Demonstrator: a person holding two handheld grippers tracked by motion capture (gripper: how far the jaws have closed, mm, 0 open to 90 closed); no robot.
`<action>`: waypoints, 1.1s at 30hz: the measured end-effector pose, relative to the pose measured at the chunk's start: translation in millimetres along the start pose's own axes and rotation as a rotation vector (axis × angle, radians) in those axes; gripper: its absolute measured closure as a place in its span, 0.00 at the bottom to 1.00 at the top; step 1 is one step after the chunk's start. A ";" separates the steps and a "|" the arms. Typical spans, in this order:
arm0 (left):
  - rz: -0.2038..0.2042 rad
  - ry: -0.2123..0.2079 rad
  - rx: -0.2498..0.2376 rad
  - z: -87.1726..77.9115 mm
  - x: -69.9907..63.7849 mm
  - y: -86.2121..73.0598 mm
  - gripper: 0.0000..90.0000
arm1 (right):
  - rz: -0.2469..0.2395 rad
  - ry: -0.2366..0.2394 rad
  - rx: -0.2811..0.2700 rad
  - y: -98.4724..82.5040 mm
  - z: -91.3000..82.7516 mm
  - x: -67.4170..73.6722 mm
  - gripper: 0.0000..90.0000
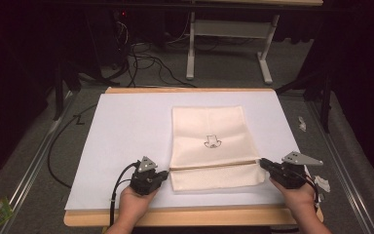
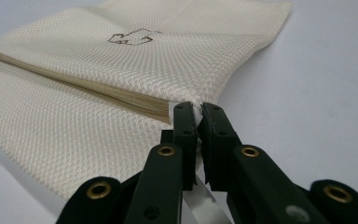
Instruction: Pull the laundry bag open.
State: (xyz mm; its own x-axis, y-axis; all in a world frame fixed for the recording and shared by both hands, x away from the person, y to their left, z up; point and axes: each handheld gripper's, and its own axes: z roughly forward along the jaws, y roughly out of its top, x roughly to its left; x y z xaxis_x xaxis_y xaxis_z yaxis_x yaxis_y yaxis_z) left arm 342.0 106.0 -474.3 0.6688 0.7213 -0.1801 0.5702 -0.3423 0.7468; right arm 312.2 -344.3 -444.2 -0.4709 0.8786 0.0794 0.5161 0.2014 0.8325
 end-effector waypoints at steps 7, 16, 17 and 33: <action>0.014 0.000 0.005 1.9 -1.1 -2.7 0.97 | -0.015 0.010 0.032 -5.6 4.0 0.6 0.94; 0.006 0.011 -0.089 -11.7 6.0 -1.6 0.75 | -0.034 0.027 -0.012 -5.4 -0.8 3.0 0.66; 0.004 0.017 -0.111 -14.1 8.6 -1.3 0.71 | -0.037 0.028 -0.024 -4.6 -1.4 2.9 0.62; 0.026 0.385 -0.224 -78.6 79.6 -9.3 0.16 | 0.063 -0.233 -0.152 -9.0 -39.9 -57.5 0.16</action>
State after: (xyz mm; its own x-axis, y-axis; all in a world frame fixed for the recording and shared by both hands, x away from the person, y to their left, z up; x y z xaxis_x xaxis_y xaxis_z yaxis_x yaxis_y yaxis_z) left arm 352.5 213.9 -445.2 0.4310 0.9003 0.0600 0.4097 -0.2545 0.8760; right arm 306.1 -413.8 -434.4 -0.2550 0.9667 0.0195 0.4174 0.0919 0.9041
